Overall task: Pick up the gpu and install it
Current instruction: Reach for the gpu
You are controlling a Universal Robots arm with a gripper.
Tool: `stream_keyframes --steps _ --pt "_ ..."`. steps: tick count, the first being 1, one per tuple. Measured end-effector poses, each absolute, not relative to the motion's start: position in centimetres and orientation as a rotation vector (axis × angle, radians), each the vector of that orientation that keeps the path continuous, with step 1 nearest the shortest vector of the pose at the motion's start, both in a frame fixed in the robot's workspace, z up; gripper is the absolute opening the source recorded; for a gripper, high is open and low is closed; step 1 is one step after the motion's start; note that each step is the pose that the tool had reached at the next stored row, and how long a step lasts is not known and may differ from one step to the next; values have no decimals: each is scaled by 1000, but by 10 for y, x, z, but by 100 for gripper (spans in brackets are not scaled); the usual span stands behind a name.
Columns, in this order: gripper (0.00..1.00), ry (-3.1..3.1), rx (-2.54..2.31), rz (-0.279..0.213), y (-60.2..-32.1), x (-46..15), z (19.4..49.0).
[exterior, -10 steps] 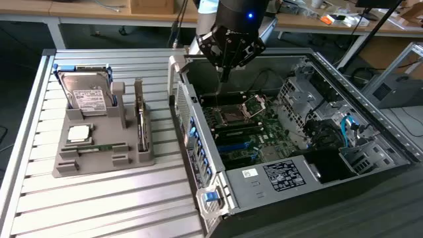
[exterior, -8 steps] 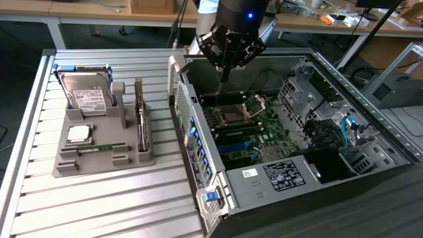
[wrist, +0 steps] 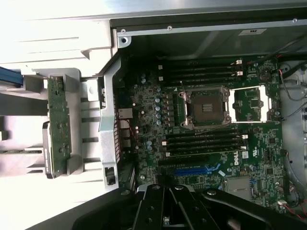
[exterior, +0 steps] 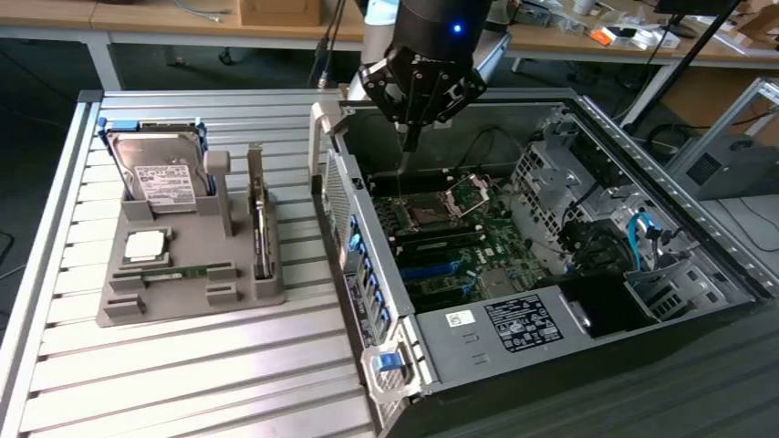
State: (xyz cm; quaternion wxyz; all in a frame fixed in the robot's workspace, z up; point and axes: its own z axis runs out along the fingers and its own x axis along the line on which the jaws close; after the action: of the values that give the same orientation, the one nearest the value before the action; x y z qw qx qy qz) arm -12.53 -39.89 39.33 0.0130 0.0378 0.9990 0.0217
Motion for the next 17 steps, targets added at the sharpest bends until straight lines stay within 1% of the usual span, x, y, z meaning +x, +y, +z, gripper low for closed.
stream_keyframes --steps 17 --pt "10 3112 118 68 -399 -130 393"
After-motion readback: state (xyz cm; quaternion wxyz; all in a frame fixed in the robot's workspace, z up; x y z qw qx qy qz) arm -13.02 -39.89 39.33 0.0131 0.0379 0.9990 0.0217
